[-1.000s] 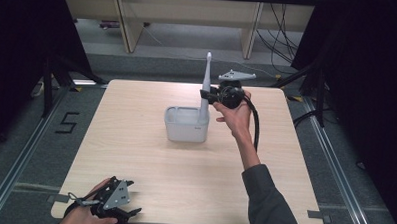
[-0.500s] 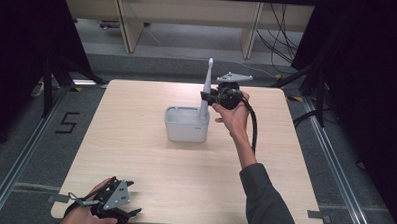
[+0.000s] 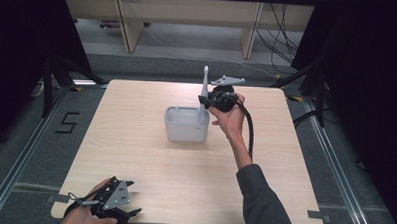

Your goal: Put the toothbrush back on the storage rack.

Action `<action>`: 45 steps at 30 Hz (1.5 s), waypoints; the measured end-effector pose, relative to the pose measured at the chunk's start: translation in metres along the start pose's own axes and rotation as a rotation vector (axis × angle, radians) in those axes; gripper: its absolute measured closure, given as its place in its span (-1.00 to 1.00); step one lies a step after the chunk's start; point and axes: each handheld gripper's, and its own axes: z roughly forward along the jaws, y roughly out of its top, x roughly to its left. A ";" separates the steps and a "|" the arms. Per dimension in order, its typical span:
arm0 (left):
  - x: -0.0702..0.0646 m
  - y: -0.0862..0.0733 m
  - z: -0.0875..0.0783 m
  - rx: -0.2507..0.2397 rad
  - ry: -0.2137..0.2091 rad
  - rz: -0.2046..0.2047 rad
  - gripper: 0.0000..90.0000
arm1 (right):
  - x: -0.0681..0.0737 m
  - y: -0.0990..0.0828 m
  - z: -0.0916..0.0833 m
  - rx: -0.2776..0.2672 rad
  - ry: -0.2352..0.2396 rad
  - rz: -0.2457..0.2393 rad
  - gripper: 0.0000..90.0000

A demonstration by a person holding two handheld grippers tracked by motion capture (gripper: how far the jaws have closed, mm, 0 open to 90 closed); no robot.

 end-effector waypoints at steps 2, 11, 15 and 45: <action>0.001 0.000 -0.001 0.016 -0.012 0.001 -0.66 | 0.001 -0.001 0.000 0.007 0.007 0.019 0.49; 0.001 0.001 0.000 0.017 -0.028 0.003 -0.66 | 0.000 -0.010 0.005 0.039 0.003 0.012 0.49; -0.001 0.000 0.000 0.007 0.019 0.005 -0.66 | 0.001 -0.014 0.008 0.053 0.004 0.013 0.53; 0.001 0.001 0.000 0.013 -0.026 0.000 -0.66 | 0.006 -0.015 -0.001 0.019 0.026 0.012 0.10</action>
